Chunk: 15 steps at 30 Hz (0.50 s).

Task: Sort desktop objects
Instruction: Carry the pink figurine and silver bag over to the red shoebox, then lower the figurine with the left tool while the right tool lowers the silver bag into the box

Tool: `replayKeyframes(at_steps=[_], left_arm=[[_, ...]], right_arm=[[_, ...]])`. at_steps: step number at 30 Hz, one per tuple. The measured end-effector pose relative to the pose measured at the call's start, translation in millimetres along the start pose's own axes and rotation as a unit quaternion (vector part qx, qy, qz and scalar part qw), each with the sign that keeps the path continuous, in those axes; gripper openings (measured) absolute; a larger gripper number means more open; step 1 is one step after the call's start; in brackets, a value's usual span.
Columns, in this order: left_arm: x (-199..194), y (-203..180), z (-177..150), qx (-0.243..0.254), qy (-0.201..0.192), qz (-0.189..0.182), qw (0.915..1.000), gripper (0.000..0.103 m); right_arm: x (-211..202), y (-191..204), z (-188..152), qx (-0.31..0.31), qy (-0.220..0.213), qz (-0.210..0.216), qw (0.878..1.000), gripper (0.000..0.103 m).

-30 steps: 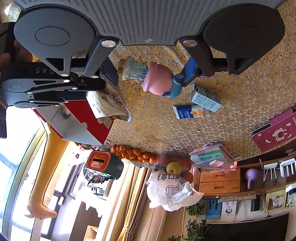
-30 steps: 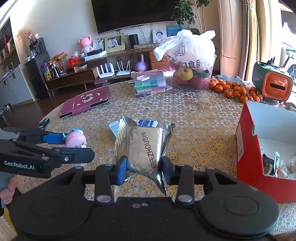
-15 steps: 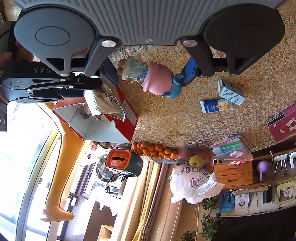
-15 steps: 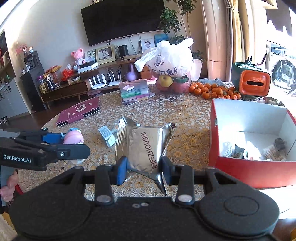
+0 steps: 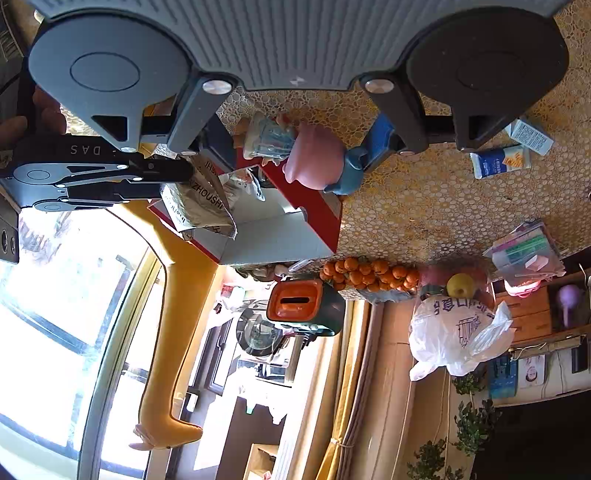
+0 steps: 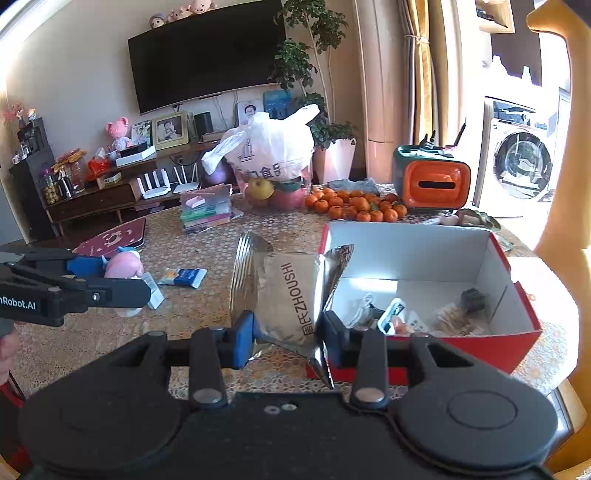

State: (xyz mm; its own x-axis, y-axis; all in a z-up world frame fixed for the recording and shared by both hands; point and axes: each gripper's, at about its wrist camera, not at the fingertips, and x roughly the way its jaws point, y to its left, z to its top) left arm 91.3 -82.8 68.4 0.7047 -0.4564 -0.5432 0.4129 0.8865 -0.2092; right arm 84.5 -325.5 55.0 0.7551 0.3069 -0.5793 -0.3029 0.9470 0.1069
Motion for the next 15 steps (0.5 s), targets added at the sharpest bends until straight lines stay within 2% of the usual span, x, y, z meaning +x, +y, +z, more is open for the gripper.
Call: replayKeyframes(at_steps=[8,15], left_arm=[[34.0,-35.8,20.6,0.027,0.0,-0.031,0.9992,0.073],[68.7,-58.5,33.9,0.055,0.006,-0.035,0.9978,0.073]], right_arm=[[-7.7,-34.8,4.9,0.0,-0.007,-0.03,1.0,0.039],[0.3,-68.1,12.8,0.002,0.002,-0.062,0.998,0.039]])
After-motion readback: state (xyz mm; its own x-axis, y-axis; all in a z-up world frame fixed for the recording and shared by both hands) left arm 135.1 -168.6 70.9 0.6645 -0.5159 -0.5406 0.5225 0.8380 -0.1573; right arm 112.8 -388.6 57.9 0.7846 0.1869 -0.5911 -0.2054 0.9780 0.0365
